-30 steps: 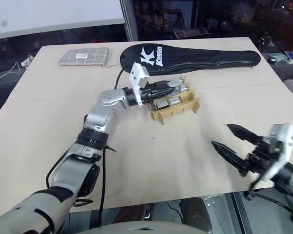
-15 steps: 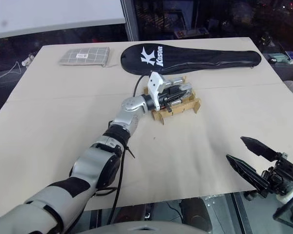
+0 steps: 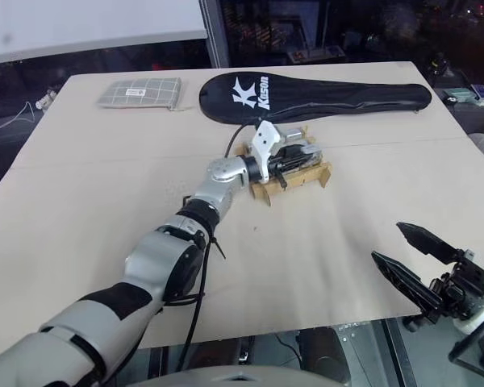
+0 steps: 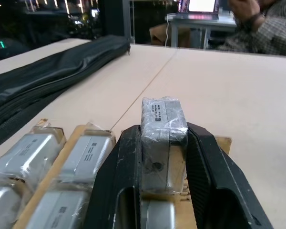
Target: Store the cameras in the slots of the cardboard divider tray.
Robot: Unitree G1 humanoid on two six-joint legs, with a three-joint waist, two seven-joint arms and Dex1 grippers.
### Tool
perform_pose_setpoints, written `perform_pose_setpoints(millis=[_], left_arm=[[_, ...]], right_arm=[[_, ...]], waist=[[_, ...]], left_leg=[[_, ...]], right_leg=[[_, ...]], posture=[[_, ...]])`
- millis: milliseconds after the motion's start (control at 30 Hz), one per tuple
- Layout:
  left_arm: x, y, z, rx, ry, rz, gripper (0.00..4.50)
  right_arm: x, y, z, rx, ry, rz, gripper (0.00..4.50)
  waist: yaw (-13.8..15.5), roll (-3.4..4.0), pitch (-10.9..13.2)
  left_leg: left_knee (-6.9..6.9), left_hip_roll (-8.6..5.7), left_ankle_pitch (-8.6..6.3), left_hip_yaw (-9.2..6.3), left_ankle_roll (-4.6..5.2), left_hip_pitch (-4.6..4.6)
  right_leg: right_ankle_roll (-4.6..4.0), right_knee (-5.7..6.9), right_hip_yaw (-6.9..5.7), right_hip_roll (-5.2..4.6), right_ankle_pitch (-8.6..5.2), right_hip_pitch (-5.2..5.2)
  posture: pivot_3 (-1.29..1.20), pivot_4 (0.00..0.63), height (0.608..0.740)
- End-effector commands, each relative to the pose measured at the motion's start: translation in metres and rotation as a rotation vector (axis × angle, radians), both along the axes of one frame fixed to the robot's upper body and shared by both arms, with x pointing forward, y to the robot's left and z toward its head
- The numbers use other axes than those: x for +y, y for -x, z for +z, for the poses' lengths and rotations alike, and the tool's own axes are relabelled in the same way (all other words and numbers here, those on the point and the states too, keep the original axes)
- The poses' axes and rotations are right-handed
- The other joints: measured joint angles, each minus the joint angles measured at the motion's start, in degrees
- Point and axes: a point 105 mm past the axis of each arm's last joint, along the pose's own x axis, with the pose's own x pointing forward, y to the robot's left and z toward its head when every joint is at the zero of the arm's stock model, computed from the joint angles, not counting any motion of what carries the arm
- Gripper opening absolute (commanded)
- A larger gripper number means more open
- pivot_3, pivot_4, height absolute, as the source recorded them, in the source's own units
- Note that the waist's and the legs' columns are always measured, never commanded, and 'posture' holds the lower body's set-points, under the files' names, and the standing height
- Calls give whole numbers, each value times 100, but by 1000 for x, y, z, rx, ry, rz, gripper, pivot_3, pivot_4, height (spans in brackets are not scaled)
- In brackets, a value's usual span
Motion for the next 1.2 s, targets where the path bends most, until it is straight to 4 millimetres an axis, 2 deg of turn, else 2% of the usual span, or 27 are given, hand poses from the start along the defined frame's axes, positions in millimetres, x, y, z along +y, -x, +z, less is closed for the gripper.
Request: perform_pose_setpoints(millis=[33,433,500,567,667,700,767,867,967,1033,1100,1133,1200], left_arm=[[7,-5,3,-46,-48,27,680],[-1,0,-4,57,15,-9,680],[1,1,-8,66,-16,-23,1773],[4,-1,-7,53,-9,-1,2536],[10,-5,-2,28,-10,30,4084],[13,-6,0,22,-10,31,4445],[16,-8,7,10,-3,31,4445],[23,-9,29,-64,12,5,4445],[39,-1,64,-160,53,-72,4445],[58,13,78,-201,51,-115,4445],[93,30,82,-194,22,-86,4445],[102,38,83,-186,10,-74,4445],[135,56,73,-163,-58,2,4445]], right_arm=[[5,2,7,-37,3,19,4420],[7,1,7,-33,1,14,4420],[7,1,6,-28,2,12,4500],[7,2,5,-24,4,12,4500],[8,2,5,-20,1,12,4500],[8,1,5,-19,0,13,4500],[8,1,5,-14,-1,15,4500],[10,0,4,-9,2,22,4500],[10,-2,4,-9,4,38,4500],[9,-3,3,-11,10,43,4500],[9,-6,2,-11,8,56,4500],[9,-7,2,-13,9,61,4500],[7,-13,1,-21,14,63,4500]], waist=[[-3,0,-1],[-17,0,-2],[-17,0,-3],[-16,0,-3],[-17,-1,-4],[-18,0,-3],[-19,0,-4],[-18,-1,-3],[-21,-5,0],[-54,-3,0],[-133,3,-3],[-165,11,-8],[-221,18,-12]], left_leg=[[0,1,0,0,0,2],[0,1,0,2,0,5],[0,2,0,2,0,5],[0,2,0,2,1,8],[0,2,0,2,0,9],[0,2,0,2,1,9],[0,3,0,2,1,10],[0,3,0,1,0,10],[0,4,0,-1,0,5],[-1,12,0,-1,0,1],[-3,19,-1,0,0,7],[-13,25,-1,-6,0,15],[-26,28,-1,1,0,22]], right_leg=[[0,0,0,0,0,0],[0,2,1,1,0,2],[0,2,1,1,0,2],[0,2,1,1,0,6],[0,2,1,1,0,8],[0,2,1,1,0,8],[0,3,1,1,0,8],[0,4,0,1,0,7],[0,3,-1,1,0,4],[0,3,0,0,1,-1],[-1,4,5,-2,1,-1],[-2,7,17,-4,1,-1],[-2,8,36,-2,1,-1]], posture=[[0,150,740],[0,150,740],[0,150,740],[0,150,740],[0,150,740],[0,150,740],[0,150,740],[0,150,740],[0,150,740],[0,150,740],[0,150,740],[0,150,740],[0,150,740]])
